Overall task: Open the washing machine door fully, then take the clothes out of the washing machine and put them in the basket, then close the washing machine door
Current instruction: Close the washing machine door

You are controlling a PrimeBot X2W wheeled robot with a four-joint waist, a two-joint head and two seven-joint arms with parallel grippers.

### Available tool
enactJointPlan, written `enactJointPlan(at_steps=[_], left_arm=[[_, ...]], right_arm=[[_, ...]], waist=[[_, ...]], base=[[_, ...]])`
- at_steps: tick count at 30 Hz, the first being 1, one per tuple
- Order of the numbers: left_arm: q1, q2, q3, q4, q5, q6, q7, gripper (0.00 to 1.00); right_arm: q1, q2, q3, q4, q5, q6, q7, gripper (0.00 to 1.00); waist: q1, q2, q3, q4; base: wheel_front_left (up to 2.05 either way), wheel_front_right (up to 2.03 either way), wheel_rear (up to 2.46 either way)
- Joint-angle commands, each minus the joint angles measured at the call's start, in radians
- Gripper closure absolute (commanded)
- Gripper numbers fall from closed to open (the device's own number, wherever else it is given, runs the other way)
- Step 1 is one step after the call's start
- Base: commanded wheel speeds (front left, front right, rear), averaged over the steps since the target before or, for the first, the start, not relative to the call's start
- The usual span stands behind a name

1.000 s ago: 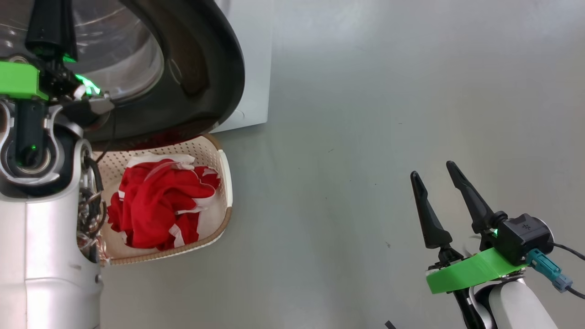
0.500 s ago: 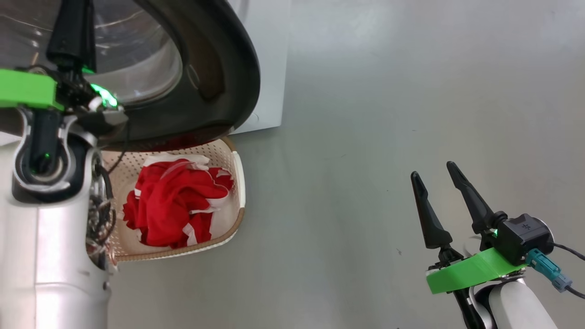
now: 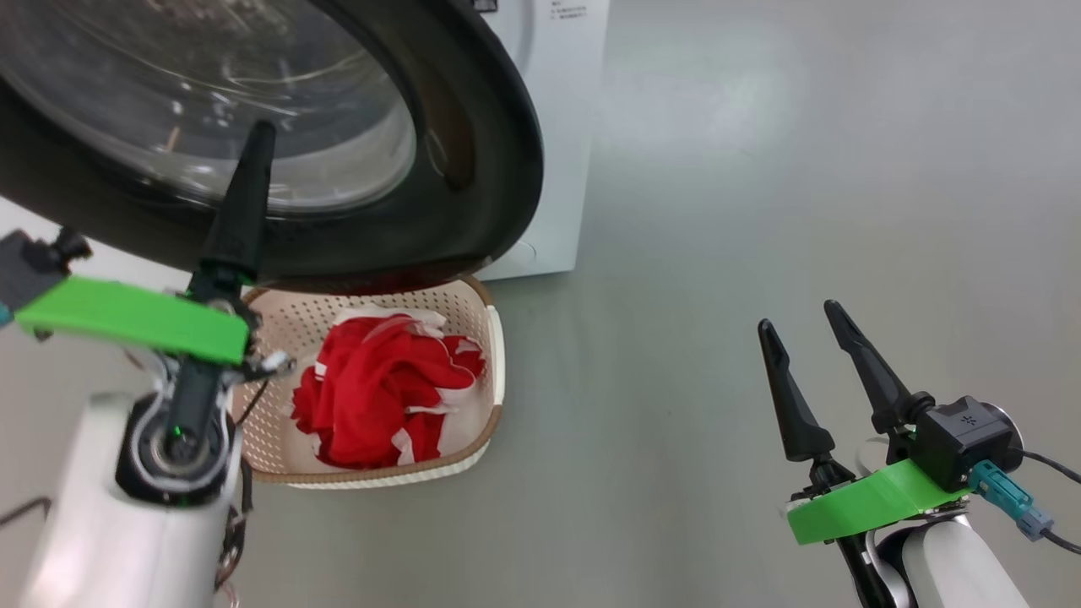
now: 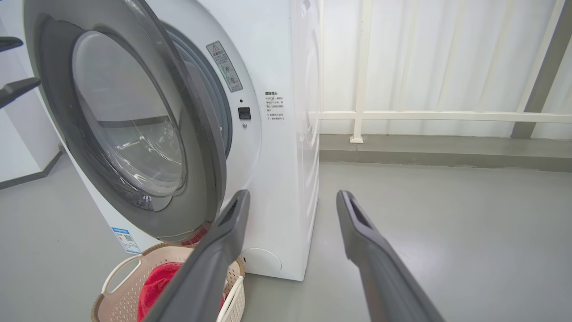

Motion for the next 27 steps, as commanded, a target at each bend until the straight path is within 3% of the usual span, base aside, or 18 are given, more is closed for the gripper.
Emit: enactJointPlan(at_steps=[1, 6, 7, 12, 27], left_arm=[[0.02, 0.057, 0.008, -0.045, 0.078, -0.02, -0.046, 0.0], [0.11, 0.1, -0.068, -0.079, 0.298, -0.034, -0.189, 0.0], [0.11, 0.1, -0.068, -0.079, 0.298, -0.034, -0.189, 0.0], [0.212, 0.127, -0.118, -0.112, 0.457, -0.004, -0.269, 0.0], [0.48, 0.188, -0.094, -0.233, 0.789, 0.109, -0.313, 0.0]], right_arm=[[-0.02, -0.007, 0.023, -0.026, -0.011, 0.005, -0.006, 0.0], [-0.012, -0.007, 0.018, -0.028, -0.012, 0.005, -0.006, 0.0], [-0.012, -0.007, 0.018, -0.028, -0.012, 0.005, -0.006, 0.0], [0.01, -0.007, 0.012, -0.027, -0.012, 0.005, -0.006, 0.0], [0.091, -0.007, -0.039, -0.05, -0.039, 0.005, -0.006, 0.0]], waist=[[0.0, 0.0, -0.034, 0.029], [0.0, 0.0, -0.079, 0.05], [0.0, 0.0, -0.079, 0.05], [0.0, 0.0, -0.129, 0.071], [0.0, 0.0, -0.225, 0.097]], base=[[0.0, 0.0, 0.0], [0.0, 0.0, 0.0], [0.0, 0.0, 0.0], [0.0, 0.0, 0.0], [0.0, 0.0, 0.0]])
